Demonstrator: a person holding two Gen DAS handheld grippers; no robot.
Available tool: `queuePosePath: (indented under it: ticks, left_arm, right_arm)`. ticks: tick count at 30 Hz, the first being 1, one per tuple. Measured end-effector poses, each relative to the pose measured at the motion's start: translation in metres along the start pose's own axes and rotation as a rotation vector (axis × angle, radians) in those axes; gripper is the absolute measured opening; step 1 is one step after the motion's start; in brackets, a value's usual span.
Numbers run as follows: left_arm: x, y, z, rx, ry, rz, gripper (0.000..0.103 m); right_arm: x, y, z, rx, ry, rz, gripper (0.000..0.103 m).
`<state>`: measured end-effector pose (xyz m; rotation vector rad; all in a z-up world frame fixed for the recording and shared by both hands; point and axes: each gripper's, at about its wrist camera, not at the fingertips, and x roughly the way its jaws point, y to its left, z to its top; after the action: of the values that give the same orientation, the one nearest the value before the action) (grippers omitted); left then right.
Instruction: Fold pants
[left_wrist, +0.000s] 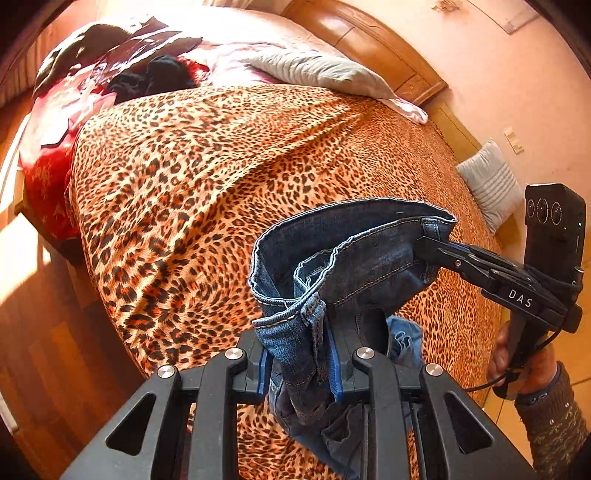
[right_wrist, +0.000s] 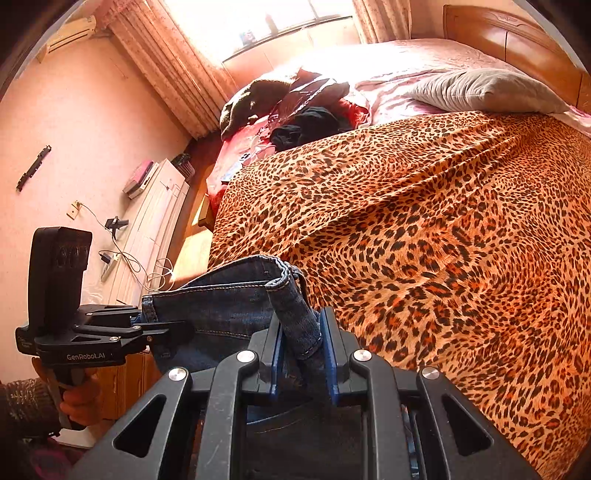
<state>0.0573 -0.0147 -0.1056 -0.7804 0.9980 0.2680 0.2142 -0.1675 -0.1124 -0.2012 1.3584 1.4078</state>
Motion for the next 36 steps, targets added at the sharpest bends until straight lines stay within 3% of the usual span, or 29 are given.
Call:
queuePosePath:
  ticks: [3, 7, 10, 13, 15, 18, 22, 24, 25, 28, 31, 32, 33, 34, 36]
  left_arm:
    - [-0.014, -0.041, -0.034, 0.159, 0.017, -0.025, 0.024]
    - [0.016, -0.083, -0.091, 0.277, 0.183, -0.107, 0.027]
    - [0.065, -0.101, -0.136, 0.3, 0.389, -0.131, 0.028]
    - [0.099, -0.101, -0.172, 0.337, 0.515, -0.056, 0.029]
    - [0.091, -0.096, -0.177, 0.337, 0.523, -0.06, 0.029]
    - [0.061, -0.082, -0.169, 0.312, 0.503, -0.12, 0.04]
    - [0.024, -0.054, -0.167, 0.196, 0.526, -0.243, 0.044]
    - [0.015, -0.04, -0.168, 0.141, 0.507, -0.248, 0.048]
    - [0.016, -0.036, -0.169, 0.113, 0.505, -0.238, 0.05]
    - [0.037, -0.029, -0.168, 0.018, 0.537, -0.213, 0.049]
    - [0.054, -0.033, -0.169, -0.039, 0.559, -0.187, 0.048]
    - [0.059, -0.036, -0.169, -0.046, 0.568, -0.163, 0.048]
    - [0.064, -0.037, -0.171, -0.048, 0.576, -0.133, 0.046]
    - [0.066, -0.04, -0.173, -0.044, 0.579, -0.112, 0.044]
    - [0.064, -0.045, -0.179, -0.025, 0.573, -0.096, 0.043]
  right_arm:
    - [-0.042, -0.015, -0.047, 0.049, -0.042, -0.009, 0.018]
    - [-0.071, -0.042, -0.127, 0.162, -0.043, -0.076, 0.019]
    - [-0.066, -0.062, -0.19, 0.23, 0.03, -0.186, 0.029]
    - [-0.05, -0.073, -0.25, 0.255, 0.17, -0.316, 0.031]
    - [-0.048, -0.076, -0.282, 0.26, 0.248, -0.421, 0.031]
    - [-0.066, -0.087, -0.311, 0.337, 0.236, -0.409, 0.033]
    - [-0.104, -0.111, -0.314, 0.568, 0.079, -0.257, 0.036]
    - [-0.111, -0.123, -0.308, 0.679, -0.009, -0.127, 0.061]
    - [-0.109, -0.126, -0.303, 0.721, -0.039, -0.068, 0.068]
    - [-0.089, -0.13, -0.291, 0.794, -0.054, 0.024, 0.071]
    - [-0.063, -0.128, -0.277, 0.832, -0.033, 0.042, 0.071]
    - [-0.056, -0.126, -0.275, 0.825, -0.02, 0.033, 0.067]
    - [-0.051, -0.12, -0.27, 0.793, 0.004, 0.021, 0.04]
    - [-0.051, -0.111, -0.262, 0.732, 0.02, 0.024, 0.022]
    - [-0.067, -0.089, -0.248, 0.596, -0.011, -0.052, 0.017]
